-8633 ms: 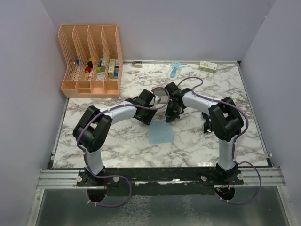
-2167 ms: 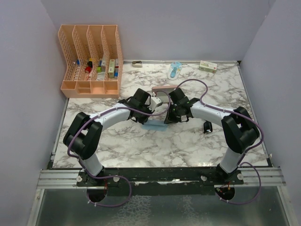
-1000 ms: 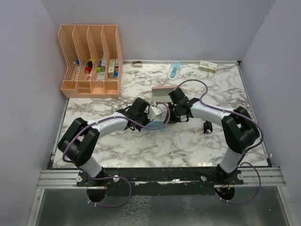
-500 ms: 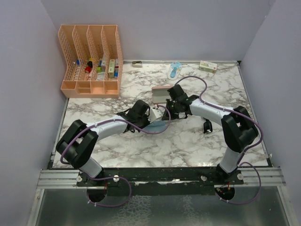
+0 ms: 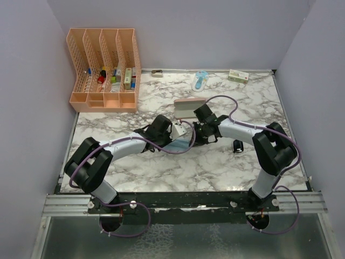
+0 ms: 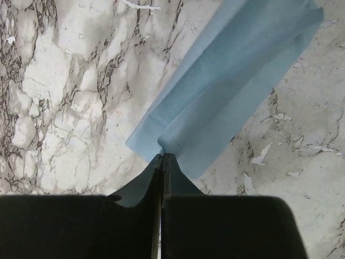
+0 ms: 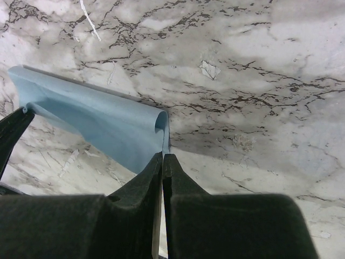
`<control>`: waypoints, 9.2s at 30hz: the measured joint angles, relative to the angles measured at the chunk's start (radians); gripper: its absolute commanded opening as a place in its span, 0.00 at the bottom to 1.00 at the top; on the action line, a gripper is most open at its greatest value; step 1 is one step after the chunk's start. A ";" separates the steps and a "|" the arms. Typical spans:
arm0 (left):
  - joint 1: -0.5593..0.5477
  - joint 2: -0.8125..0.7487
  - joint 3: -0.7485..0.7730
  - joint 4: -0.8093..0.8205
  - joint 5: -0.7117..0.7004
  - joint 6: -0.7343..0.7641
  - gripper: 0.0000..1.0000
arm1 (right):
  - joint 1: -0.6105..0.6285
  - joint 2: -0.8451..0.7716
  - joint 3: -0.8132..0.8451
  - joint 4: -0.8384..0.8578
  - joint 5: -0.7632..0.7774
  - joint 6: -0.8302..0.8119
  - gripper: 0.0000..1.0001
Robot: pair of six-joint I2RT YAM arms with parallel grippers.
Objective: Organize the sunglasses
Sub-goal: Fold the glasses cleaning cloth at the center of the board, then pick up the glasses cleaning cloth from the center of the board.
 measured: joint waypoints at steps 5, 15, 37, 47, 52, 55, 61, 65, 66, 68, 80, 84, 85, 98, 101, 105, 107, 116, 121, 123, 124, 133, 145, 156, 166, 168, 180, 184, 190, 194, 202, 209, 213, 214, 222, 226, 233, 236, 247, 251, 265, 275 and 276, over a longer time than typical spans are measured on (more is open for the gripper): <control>-0.011 0.000 0.000 0.000 0.000 0.000 0.00 | 0.000 -0.010 -0.003 0.005 -0.002 0.001 0.05; -0.027 -0.014 0.000 -0.002 0.000 -0.009 0.00 | 0.000 -0.010 0.055 0.003 -0.003 0.003 0.03; -0.031 -0.018 0.018 -0.018 -0.007 -0.040 0.29 | 0.000 0.063 0.070 0.000 -0.059 0.004 0.01; -0.031 -0.029 0.018 -0.031 -0.008 -0.041 0.38 | 0.000 0.114 0.114 -0.015 -0.058 0.011 0.01; -0.031 -0.040 0.018 -0.030 -0.013 -0.041 0.38 | 0.000 0.135 0.152 -0.035 -0.051 0.012 0.01; -0.031 -0.047 0.018 -0.030 -0.021 -0.042 0.38 | 0.000 0.143 0.161 -0.048 -0.042 0.019 0.01; -0.031 -0.048 0.018 -0.031 -0.028 -0.042 0.38 | 0.000 0.142 0.178 -0.089 0.000 0.027 0.01; -0.031 -0.048 0.018 -0.031 -0.030 -0.043 0.38 | 0.000 0.143 0.222 -0.124 0.028 0.027 0.01; -0.031 -0.048 0.019 -0.031 -0.030 -0.044 0.38 | 0.000 0.143 0.229 -0.127 0.031 0.027 0.01; -0.031 -0.048 0.020 -0.031 -0.030 -0.044 0.38 | 0.000 0.143 0.240 -0.129 0.037 0.027 0.01; -0.031 -0.051 0.020 -0.038 -0.030 -0.048 0.37 | 0.000 0.147 0.264 -0.150 0.051 0.026 0.01; -0.031 -0.053 0.020 -0.038 -0.031 -0.051 0.37 | 0.000 0.125 0.246 -0.149 0.042 0.021 0.01; -0.031 -0.053 0.020 -0.038 -0.031 -0.052 0.37 | 0.000 0.117 0.235 -0.145 0.033 0.018 0.01; -0.031 -0.050 0.071 -0.041 -0.039 -0.085 0.37 | 0.011 0.144 0.184 -0.124 -0.025 0.010 0.01; -0.031 -0.050 0.076 -0.043 -0.043 -0.090 0.37 | 0.011 0.174 0.200 -0.130 -0.033 0.010 0.01; -0.031 -0.050 0.078 -0.044 -0.050 -0.093 0.37 | 0.011 0.189 0.219 -0.134 -0.035 0.011 0.01; -0.031 -0.050 0.078 -0.044 -0.051 -0.093 0.37 | 0.011 0.189 0.219 -0.135 -0.034 0.013 0.01; -0.031 -0.048 0.078 -0.044 -0.052 -0.097 0.36 | 0.013 0.189 0.254 -0.185 0.023 0.022 0.01; -0.031 -0.047 0.078 -0.044 -0.052 -0.098 0.36 | 0.013 0.189 0.294 -0.216 0.057 0.023 0.01; -0.031 -0.047 0.078 -0.045 -0.052 -0.100 0.36 | 0.012 0.189 0.300 -0.218 0.064 0.024 0.01; -0.031 -0.047 0.078 -0.044 -0.052 -0.102 0.36 | 0.012 0.189 0.300 -0.218 0.067 0.024 0.01; -0.018 -0.047 0.078 -0.045 -0.073 -0.126 0.54 | 0.002 0.192 0.308 -0.238 0.087 0.024 0.24; 0.111 0.005 0.082 -0.051 -0.032 -0.140 0.63 | -0.021 0.143 0.282 -0.209 0.101 -0.038 0.34; 0.144 0.030 0.122 -0.069 0.085 -0.115 0.63 | -0.029 0.145 0.244 -0.134 0.050 -0.090 0.34; 0.155 0.051 0.128 -0.094 0.126 -0.116 0.63 | -0.029 0.152 0.200 -0.091 -0.008 -0.105 0.31; 0.156 0.051 0.128 -0.097 0.130 -0.116 0.63 | -0.029 0.154 0.200 -0.090 -0.010 -0.106 0.29; 0.161 0.063 0.128 -0.098 0.137 -0.116 0.63 | -0.029 0.178 0.208 -0.072 -0.033 -0.106 0.06; 0.162 0.065 0.128 -0.098 0.137 -0.116 0.62 | -0.029 0.182 0.213 -0.073 -0.032 -0.105 0.02; 0.162 0.066 0.130 -0.101 0.139 -0.116 0.61 | -0.029 0.193 0.249 -0.105 -0.031 -0.104 0.01; 0.163 0.066 0.130 -0.101 0.141 -0.116 0.63 | -0.029 0.193 0.277 -0.125 -0.031 -0.102 0.01; 0.202 0.079 0.156 -0.101 0.216 -0.113 0.57 | -0.029 0.209 0.285 -0.135 -0.030 -0.102 0.01; 0.209 0.130 0.184 -0.129 0.263 -0.073 0.52 | -0.029 0.222 0.285 -0.148 -0.029 -0.101 0.01; 0.209 0.159 0.184 -0.154 0.292 -0.050 0.52 | -0.030 0.222 0.285 -0.150 -0.028 -0.095 0.01; 0.209 0.165 0.184 -0.161 0.296 -0.043 0.52 | -0.031 0.222 0.285 -0.150 -0.029 -0.094 0.01; 0.226 0.179 0.202 -0.181 0.304 0.006 0.55 | -0.035 0.222 0.285 -0.151 -0.029 -0.089 0.01; 0.246 0.200 0.247 -0.185 0.304 0.021 0.56 | -0.035 0.224 0.285 -0.151 -0.029 -0.087 0.01; 0.255 0.248 0.325 -0.213 0.320 0.041 0.57 | -0.035 0.226 0.285 -0.151 -0.029 -0.087 0.01; 0.255 0.269 0.345 -0.229 0.338 0.044 0.57 | -0.036 0.228 0.285 -0.151 -0.030 -0.087 0.01; 0.255 0.277 0.333 -0.282 0.388 0.082 0.57 | -0.038 0.247 0.314 -0.174 -0.032 -0.088 0.01; 0.255 0.277 0.335 -0.288 0.392 0.090 0.57 | -0.038 0.252 0.323 -0.181 -0.032 -0.088 0.01; 0.267 0.277 0.431 -0.379 0.425 0.115 0.57 | -0.042 0.258 0.333 -0.189 -0.032 -0.087 0.01; 0.267 0.285 0.427 -0.458 0.463 0.150 0.57 | -0.043 0.260 0.333 -0.189 -0.037 -0.088 0.01; 0.267 0.287 0.426 -0.460 0.463 0.153 0.57 | -0.043 0.260 0.333 -0.189 -0.039 -0.087 0.01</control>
